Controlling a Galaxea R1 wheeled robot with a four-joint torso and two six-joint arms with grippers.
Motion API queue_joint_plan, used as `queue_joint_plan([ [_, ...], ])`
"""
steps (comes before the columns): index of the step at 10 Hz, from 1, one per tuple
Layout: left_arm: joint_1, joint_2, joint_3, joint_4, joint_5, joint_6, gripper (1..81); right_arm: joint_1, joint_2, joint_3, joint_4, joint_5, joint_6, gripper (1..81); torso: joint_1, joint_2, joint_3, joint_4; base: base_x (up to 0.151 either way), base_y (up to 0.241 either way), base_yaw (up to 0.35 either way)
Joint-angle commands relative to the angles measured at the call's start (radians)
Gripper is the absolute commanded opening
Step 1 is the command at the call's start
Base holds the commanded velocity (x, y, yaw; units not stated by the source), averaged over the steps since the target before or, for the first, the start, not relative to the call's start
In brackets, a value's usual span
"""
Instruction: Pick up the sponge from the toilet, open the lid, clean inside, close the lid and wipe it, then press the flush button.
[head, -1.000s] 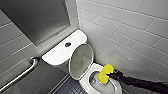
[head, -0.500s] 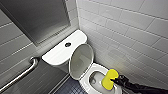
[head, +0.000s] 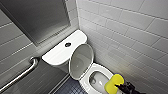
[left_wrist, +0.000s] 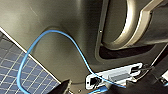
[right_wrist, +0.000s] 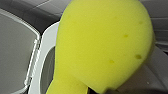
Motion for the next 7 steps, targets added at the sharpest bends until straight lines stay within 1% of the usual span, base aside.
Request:
queue_joint_plan([
  [1, 0.045, 0.01, 0.004, -0.002, 0.095, 0.012, 81.1, -0.031, -0.087, 0.062, 0.016, 0.026, 0.004, 1.0, 0.0, 0.0, 0.0, 0.0, 0.0, 0.0, 0.0],
  [2, 0.044, 0.012, 0.004, -0.002, 0.095, 0.02, 81.1, -0.077, -0.105, 0.082, 0.027, 0.063, 0.004, 1.0, 0.0, 0.0, 0.0, 0.0, 0.0, 0.0, 0.0],
  [5, 0.044, 0.02, 0.004, -0.002, 0.095, 0.021, 81.1, -0.214, -0.162, 0.164, 0.027, 0.198, 0.001, 1.0, 0.0, 0.0, 0.0, 0.0, 0.0, 0.0, 0.0],
  [7, 0.044, 0.024, 0.004, -0.002, 0.095, 0.032, 81.1, -0.286, -0.182, 0.193, 0.027, 0.262, -0.001, 1.0, 0.0, 0.0, 0.0, 0.0, 0.0, 0.0, 0.0],
])
